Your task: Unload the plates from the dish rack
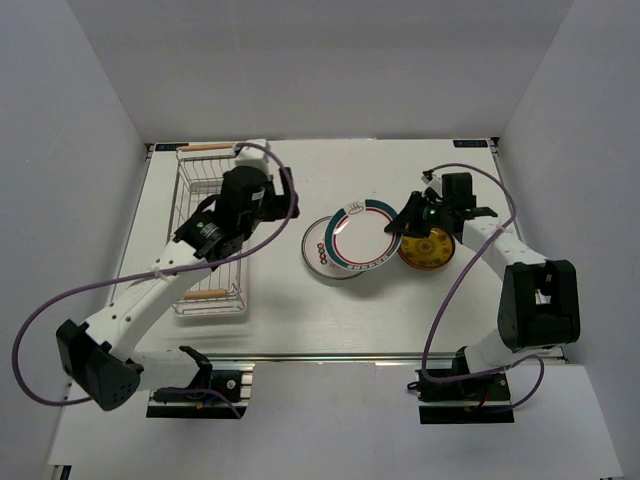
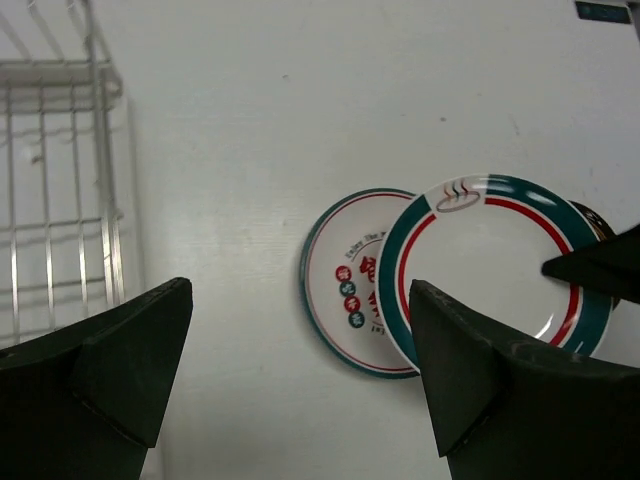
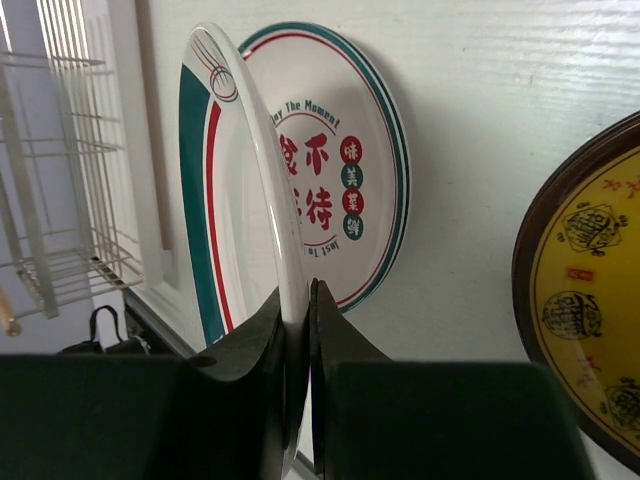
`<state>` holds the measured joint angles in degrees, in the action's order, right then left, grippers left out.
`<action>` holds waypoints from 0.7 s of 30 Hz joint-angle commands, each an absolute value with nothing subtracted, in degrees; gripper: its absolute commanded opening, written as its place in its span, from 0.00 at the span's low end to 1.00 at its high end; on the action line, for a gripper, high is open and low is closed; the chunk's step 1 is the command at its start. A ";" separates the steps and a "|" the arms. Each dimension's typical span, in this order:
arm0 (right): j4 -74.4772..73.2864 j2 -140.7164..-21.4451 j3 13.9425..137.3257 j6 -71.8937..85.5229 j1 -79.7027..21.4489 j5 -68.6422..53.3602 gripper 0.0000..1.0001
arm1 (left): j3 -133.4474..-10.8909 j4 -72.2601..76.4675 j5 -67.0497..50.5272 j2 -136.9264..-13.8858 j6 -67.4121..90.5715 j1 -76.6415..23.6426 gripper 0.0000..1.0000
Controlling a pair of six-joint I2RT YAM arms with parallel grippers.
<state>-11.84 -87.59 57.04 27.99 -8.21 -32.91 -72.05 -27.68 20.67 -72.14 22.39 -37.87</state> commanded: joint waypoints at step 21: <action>0.44 -98.35 58.54 32.69 -16.79 -23.21 0.23 | -59.85 -31.20 17.14 -58.45 37.18 -28.56 0.98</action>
